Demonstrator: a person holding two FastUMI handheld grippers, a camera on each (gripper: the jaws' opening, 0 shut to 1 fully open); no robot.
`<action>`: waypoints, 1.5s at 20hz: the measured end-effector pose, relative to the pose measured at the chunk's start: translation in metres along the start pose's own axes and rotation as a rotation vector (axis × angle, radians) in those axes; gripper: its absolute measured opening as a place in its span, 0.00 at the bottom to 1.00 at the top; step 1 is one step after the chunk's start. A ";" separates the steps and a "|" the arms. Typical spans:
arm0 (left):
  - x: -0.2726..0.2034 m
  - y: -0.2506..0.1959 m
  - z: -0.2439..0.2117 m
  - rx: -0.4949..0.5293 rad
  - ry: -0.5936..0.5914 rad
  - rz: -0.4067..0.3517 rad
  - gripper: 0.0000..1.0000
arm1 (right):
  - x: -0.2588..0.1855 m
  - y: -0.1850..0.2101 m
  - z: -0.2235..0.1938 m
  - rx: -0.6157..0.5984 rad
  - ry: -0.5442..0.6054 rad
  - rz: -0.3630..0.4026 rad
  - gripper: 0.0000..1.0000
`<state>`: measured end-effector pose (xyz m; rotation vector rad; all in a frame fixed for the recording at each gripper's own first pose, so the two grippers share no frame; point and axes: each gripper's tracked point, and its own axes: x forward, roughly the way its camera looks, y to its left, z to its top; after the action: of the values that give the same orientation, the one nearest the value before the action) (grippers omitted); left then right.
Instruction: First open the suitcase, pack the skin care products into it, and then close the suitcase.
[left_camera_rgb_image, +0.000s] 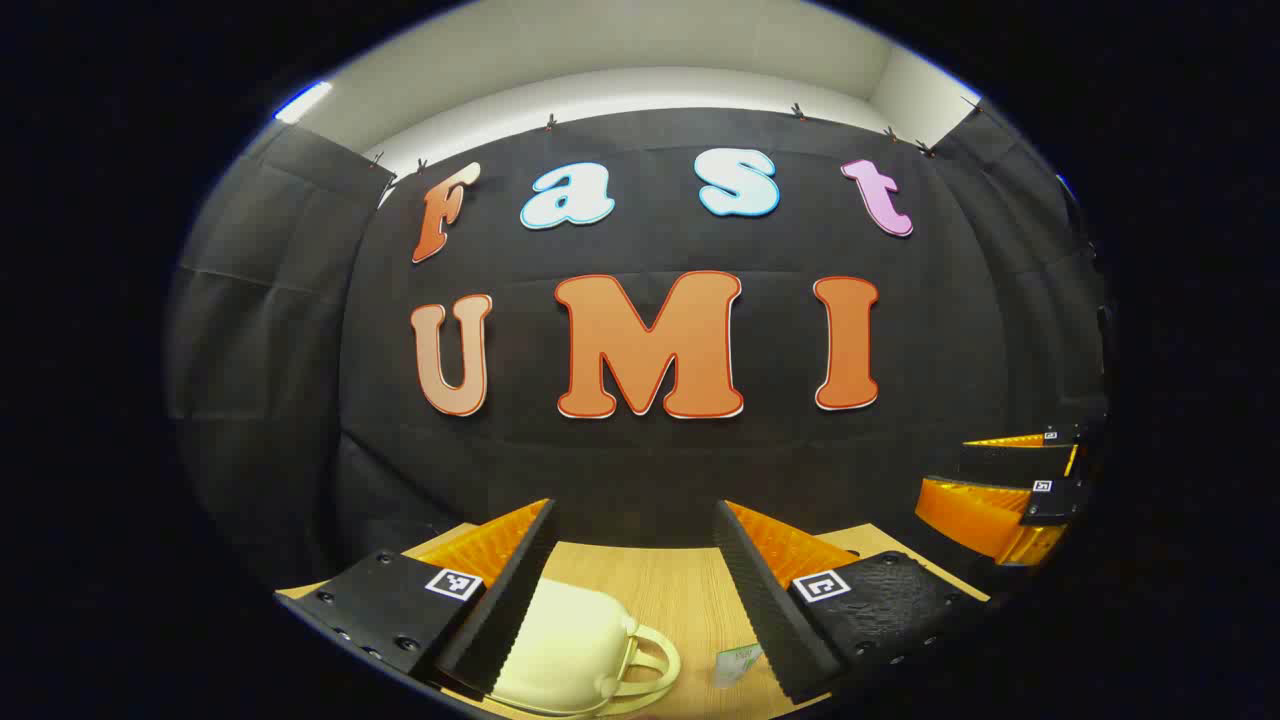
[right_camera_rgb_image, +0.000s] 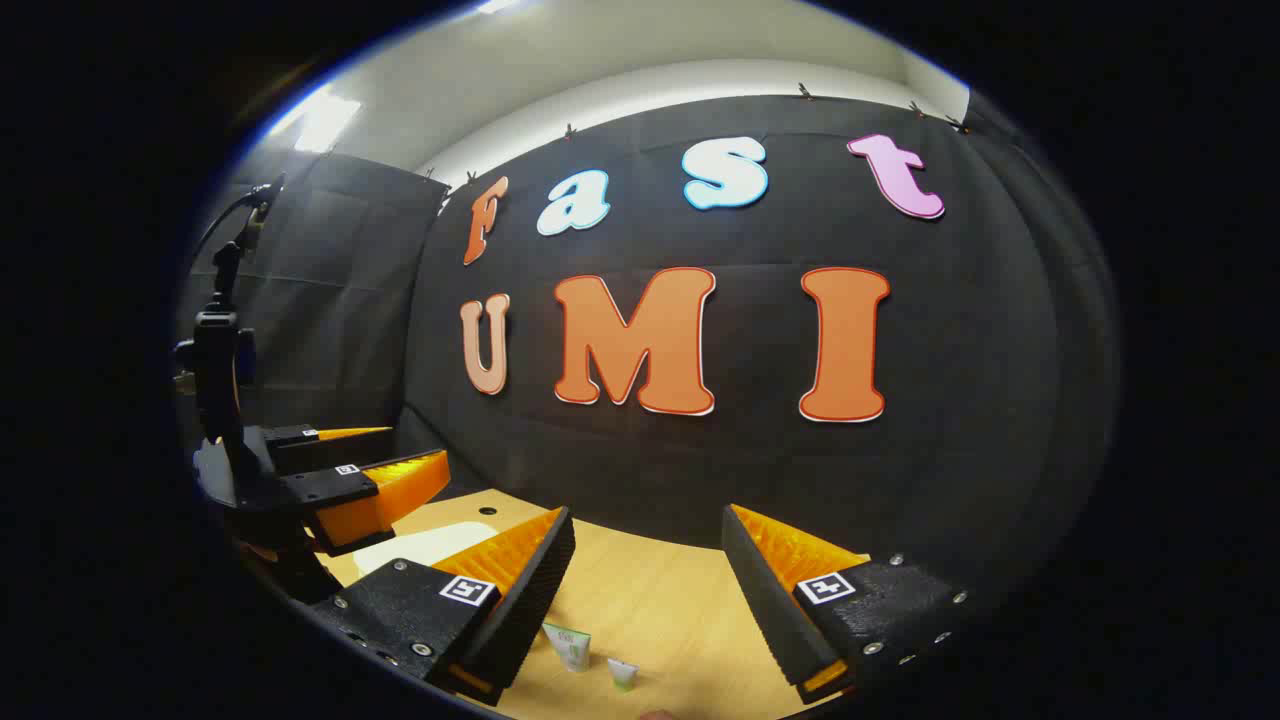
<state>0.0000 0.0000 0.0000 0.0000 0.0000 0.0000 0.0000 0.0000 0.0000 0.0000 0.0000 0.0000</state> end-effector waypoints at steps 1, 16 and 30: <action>0.002 -0.001 0.000 -0.002 -0.006 -0.008 0.96 | -0.001 0.001 -0.001 -0.002 0.000 -0.011 0.94; 0.040 0.012 -0.010 0.016 -0.012 -0.212 0.96 | -0.001 0.016 -0.005 0.002 0.030 -0.246 0.94; 0.023 0.008 -0.090 0.329 0.103 -0.297 0.98 | -0.015 -0.014 -0.019 -0.031 0.071 -0.285 0.94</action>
<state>0.0229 0.0077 -0.0904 0.3289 0.1035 -0.2970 -0.0154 -0.0140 -0.0190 -0.0314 0.0710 -0.2854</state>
